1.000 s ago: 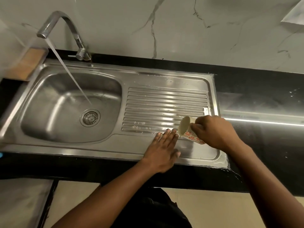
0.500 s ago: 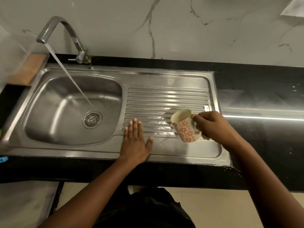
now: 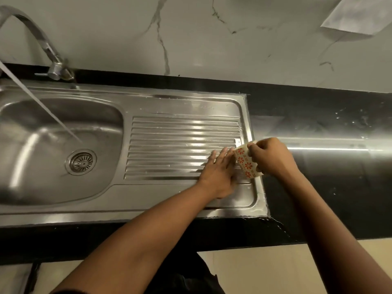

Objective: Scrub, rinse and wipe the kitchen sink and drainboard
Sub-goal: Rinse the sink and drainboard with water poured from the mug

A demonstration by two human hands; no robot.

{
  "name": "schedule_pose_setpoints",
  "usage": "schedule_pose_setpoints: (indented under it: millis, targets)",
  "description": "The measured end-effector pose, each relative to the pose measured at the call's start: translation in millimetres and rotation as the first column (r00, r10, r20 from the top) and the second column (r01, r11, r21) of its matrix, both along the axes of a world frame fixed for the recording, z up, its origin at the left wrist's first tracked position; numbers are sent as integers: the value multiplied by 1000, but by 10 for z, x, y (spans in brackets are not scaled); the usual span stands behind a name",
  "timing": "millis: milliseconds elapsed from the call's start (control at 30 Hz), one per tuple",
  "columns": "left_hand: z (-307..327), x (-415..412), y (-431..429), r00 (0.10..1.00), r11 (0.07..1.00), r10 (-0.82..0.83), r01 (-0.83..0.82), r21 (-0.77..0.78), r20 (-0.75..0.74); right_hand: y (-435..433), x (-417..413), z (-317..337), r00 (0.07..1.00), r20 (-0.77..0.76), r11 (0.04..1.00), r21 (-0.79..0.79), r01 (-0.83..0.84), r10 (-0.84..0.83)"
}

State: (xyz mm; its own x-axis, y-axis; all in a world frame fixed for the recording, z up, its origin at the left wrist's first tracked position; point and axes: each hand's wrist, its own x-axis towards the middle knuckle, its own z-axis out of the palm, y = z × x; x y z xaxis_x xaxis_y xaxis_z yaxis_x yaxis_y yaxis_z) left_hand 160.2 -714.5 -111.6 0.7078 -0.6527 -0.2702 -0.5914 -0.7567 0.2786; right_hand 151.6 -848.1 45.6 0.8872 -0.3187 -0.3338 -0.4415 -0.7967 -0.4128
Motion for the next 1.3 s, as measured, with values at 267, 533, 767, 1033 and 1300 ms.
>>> schedule_pose_setpoints:
  millis: [267,533,767,1033,1300]
  targets:
    - [-42,168,24,994,999,-9,3,51,110,185,318,53,966,-41,959,-120,-258,255]
    - [-87,32,688,927,930,364,-356,-93,87,-57,209,144,968,-126,971,125,-201,217]
    - [11,102,758,879,875,476,-477,-75,-31,-69,405,122,982,-96,985,-56,-165,159]
    - [11,376,455,975,975,220,-219,-20,27,642,626,7,923,6,876,-317,-363,384]
    - [-95,282,1473,842,846,532,-532,-29,85,518,432,-46,932,9,932,36,-361,361]
